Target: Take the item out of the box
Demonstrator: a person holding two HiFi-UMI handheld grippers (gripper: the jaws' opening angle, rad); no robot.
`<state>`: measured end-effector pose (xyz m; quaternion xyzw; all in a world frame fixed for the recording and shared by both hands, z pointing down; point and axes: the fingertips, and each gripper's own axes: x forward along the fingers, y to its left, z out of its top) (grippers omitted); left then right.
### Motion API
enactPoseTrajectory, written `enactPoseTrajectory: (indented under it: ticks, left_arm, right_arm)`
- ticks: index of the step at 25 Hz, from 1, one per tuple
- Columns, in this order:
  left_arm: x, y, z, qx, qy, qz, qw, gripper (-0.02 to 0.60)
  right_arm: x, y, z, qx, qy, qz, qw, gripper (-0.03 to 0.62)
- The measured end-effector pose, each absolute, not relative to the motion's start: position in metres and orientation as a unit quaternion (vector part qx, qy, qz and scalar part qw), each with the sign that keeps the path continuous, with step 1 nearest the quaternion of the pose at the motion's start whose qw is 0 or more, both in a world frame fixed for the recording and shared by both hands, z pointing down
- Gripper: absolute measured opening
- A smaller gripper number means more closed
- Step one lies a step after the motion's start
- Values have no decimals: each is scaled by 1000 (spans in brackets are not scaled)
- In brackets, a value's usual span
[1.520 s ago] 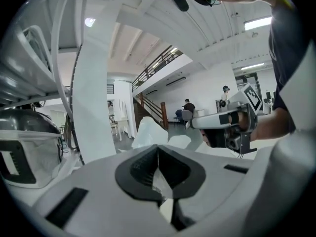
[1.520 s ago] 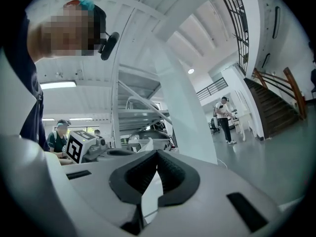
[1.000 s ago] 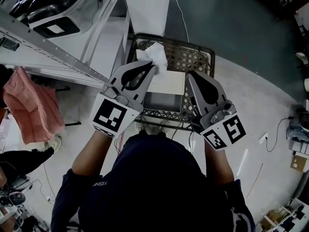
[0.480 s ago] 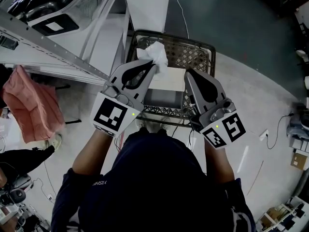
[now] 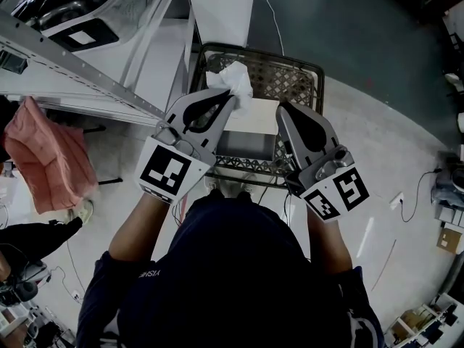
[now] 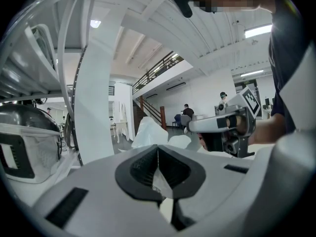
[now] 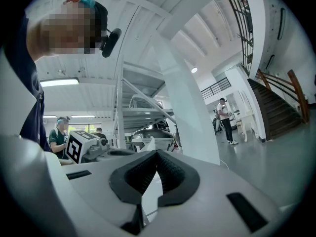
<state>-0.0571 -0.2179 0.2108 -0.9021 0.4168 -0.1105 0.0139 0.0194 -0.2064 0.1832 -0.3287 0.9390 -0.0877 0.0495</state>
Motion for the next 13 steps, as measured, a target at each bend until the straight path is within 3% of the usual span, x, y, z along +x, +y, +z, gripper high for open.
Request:
enactPoseTrajectory:
  ticks: [13]
  left_arm:
    - [-58,-215,216,-904,409,-120,16,6]
  right_arm:
    - [17,-205,190,-327,939,-97,43,23]
